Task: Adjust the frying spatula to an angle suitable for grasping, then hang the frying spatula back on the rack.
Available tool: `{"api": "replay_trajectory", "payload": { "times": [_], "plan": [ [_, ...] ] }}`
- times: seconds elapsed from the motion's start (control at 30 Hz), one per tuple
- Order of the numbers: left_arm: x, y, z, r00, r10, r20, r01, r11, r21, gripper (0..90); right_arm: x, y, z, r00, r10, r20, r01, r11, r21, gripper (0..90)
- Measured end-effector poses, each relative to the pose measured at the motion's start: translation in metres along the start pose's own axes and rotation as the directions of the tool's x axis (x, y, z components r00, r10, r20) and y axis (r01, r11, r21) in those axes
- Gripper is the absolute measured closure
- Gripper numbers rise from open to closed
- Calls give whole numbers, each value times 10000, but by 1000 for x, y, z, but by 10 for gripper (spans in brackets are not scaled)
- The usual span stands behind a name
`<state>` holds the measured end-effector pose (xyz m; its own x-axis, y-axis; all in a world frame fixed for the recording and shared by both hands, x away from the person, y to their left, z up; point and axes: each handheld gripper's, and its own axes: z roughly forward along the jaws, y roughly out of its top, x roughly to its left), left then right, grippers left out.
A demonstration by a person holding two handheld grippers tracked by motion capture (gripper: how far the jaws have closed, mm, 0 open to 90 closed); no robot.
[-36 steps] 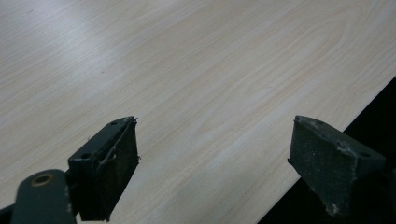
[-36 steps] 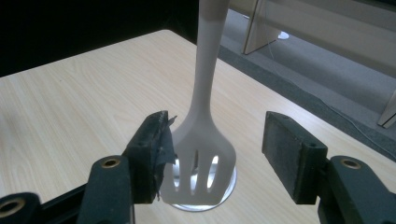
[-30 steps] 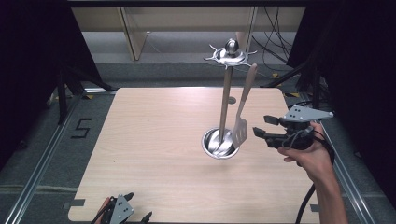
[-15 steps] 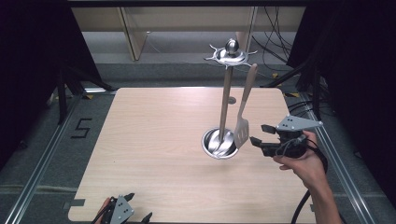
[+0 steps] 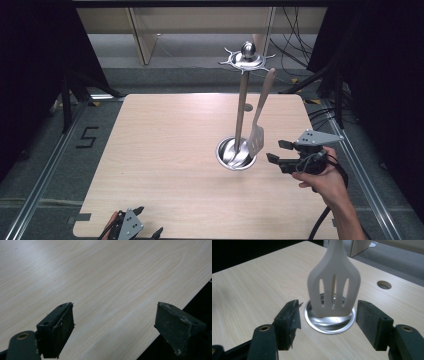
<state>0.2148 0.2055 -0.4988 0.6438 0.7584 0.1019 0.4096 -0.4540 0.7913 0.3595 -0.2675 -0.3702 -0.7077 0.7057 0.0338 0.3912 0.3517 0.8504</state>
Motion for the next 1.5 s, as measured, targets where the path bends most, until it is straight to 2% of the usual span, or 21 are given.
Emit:
{"api": "replay_trajectory", "payload": {
  "times": [0.07,0.13,0.17,0.2,0.23,0.33,0.37,0.43,0.57,0.63,0.77,0.8,0.83,0.97,1.07,1.2,1.33,1.37,1.4,1.43,1.5],
  "plan": [
    [1,1,0,10000,50,19,-50,9999,141,148,1,-2,1,9998,-8,-188,8,10000,17,352],
    [-1,1,3,9998,-197,23,198,9995,-227,148,1,-4,3,9996,-126,-264,125,9999,-41,339],
    [1,1,1,9999,114,-7,-114,9999,88,149,3,-6,4,9997,90,-217,-91,9999,-45,337],
    [0,1,2,9999,115,-46,-114,9999,70,149,2,-7,5,9997,-121,-209,119,9999,-77,332],
    [-1,1,3,10000,-60,15,60,10000,-72,149,4,-8,5,9994,121,-313,-119,9999,52,328],
    [0,1,1,9999,114,-23,-114,9999,73,149,4,-10,8,9997,-48,-224,47,10000,-27,314],
    [-1,0,2,9999,-150,-21,149,9998,-108,148,6,-12,9,9997,153,-212,-152,9999,19,306],
    [1,0,2,10000,34,-67,-34,10000,61,149,7,-13,10,9996,162,-223,-160,9998,67,302],
    [-1,1,2,9999,-94,-39,94,9999,-56,149,7,-17,12,9999,63,-130,-63,10000,-2,294],
    [1,1,2,9998,193,-77,-191,9997,179,149,9,-21,15,9999,71,-129,-67,9997,253,294],
    [-1,1,2,9999,-162,-6,162,9999,-55,149,10,-26,21,10000,-11,-48,13,9986,528,293],
    [-1,1,2,9999,-162,-6,162,9999,-55,149,10,-26,21,10000,-11,-48,13,9986,528,293],
    [2,2,2,9999,127,-59,-126,9997,214,149,13,-29,23,9998,174,-134,-166,9980,610,293],
    [1,1,2,10000,-49,-45,49,10000,80,149,12,-33,25,9998,120,-149,-110,9979,636,293],
    [1,1,2,10000,40,-78,-40,10000,60,149,12,-37,27,9997,110,-227,-91,9965,829,293],
    [0,0,1,9999,-8,-111,9,10000,84,149,15,-42,32,9993,313,-210,-290,9947,991,294],
    [0,-1,0,9999,-163,-55,163,9999,24,149,16,-46,36,9995,198,-250,-170,9938,1097,294],
    [0,-1,0,9994,-330,-46,329,9994,-53,149,15,-46,37,9997,-13,-244,40,9937,1123,293],
    [0,-1,0,9994,-330,-46,329,9994,-53,149,15,-46,37,9997,-13,-244,40,9937,1123,293],
    [2,-1,0,9998,-193,-37,194,9997,174,148,17,-47,37,9990,326,-307,-289,9929,1156,293],
    [2,-2,1,9998,-61,-211,65,9998,204,149,16,-47,37,9989,304,-365,-256,9919,1242,292]
  ]
}}
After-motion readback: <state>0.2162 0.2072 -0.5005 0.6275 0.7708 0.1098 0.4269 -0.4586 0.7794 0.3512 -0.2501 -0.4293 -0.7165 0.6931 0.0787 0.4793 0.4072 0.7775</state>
